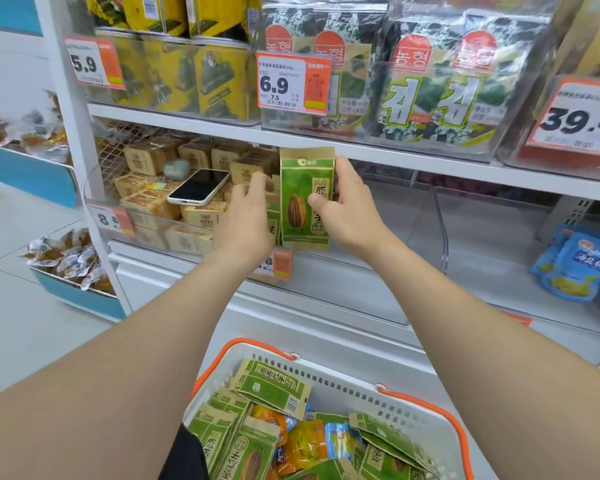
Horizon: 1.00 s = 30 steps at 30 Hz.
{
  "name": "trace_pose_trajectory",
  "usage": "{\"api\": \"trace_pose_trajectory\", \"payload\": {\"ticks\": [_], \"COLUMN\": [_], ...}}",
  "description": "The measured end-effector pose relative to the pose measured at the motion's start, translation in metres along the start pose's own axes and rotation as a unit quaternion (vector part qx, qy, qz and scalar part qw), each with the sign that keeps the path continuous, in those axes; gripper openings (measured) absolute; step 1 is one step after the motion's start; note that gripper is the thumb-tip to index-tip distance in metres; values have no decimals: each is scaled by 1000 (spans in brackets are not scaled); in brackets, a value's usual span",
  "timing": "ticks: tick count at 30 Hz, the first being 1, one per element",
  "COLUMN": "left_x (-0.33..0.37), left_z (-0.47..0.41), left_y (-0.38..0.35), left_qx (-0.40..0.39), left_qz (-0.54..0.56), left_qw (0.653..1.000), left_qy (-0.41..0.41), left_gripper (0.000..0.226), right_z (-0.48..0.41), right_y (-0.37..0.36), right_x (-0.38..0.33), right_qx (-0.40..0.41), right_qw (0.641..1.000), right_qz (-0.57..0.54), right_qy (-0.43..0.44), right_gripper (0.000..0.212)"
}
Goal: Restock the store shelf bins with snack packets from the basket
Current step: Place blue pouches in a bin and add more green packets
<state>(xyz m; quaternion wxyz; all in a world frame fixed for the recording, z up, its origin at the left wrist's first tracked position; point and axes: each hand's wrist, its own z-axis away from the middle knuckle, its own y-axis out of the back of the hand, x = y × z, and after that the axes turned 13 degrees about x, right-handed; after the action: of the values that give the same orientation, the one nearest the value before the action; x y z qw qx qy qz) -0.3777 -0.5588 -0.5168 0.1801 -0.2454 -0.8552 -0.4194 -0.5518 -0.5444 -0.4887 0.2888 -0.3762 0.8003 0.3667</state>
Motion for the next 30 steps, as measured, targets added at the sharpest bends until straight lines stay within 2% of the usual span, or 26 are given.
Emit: {"api": "trace_pose_trajectory", "payload": {"ticks": [3,5,8,11,13,15,17,19,21,23,24,26,28,30], "left_x": [-5,-9,-6,1,2,5,8,8,3,-1,-1,-5,-6,-5], "left_z": [-5,-7,-7,-5,-5,-5,-3,-3,-4,-6,-6,-6,-3,-1], "left_y": [0,2,9,15,18,20,18,11,2,-2,-3,-5,-7,-10], "left_qx": [27,50,82,120,139,146,134,101,69,40,30,15,-2,-8], "left_qz": [-6,27,52,47,90,141,156,140,100,68,51,-6,-68,-83], "left_qw": [999,998,995,989,981,975,978,985,992,996,998,999,995,991], "left_qy": [-45,-32,15,69,99,87,29,-17,-33,-29,-29,-42,-77,-102], "left_gripper": [46,45,51,46,46,43,43,44,43,48,46,37,46,66], "right_z": [1,6,10,10,7,5,4,5,7,1,-4,-16,-26,-31], "right_y": [-8,-16,-28,-37,-42,-47,-57,-71,-76,-65,-55,-34,-20,-17], "right_x": [-3,-2,3,7,9,10,10,9,-3,-16,-19,-12,8,30], "right_qx": [7,0,-31,-40,-40,-55,-80,-107,-144,-219,-249,-259,-180,-106], "right_qw": [999,998,999,998,996,991,983,973,957,943,944,950,949,946], "right_qz": [-40,-56,-5,49,84,121,162,205,250,246,217,120,78,102], "right_qy": [1,-6,10,10,1,-13,-31,-13,37,57,26,-128,-246,-289], "right_gripper": [35,34,28,20,18,16,21,31,34,29,23,19,18,24]}}
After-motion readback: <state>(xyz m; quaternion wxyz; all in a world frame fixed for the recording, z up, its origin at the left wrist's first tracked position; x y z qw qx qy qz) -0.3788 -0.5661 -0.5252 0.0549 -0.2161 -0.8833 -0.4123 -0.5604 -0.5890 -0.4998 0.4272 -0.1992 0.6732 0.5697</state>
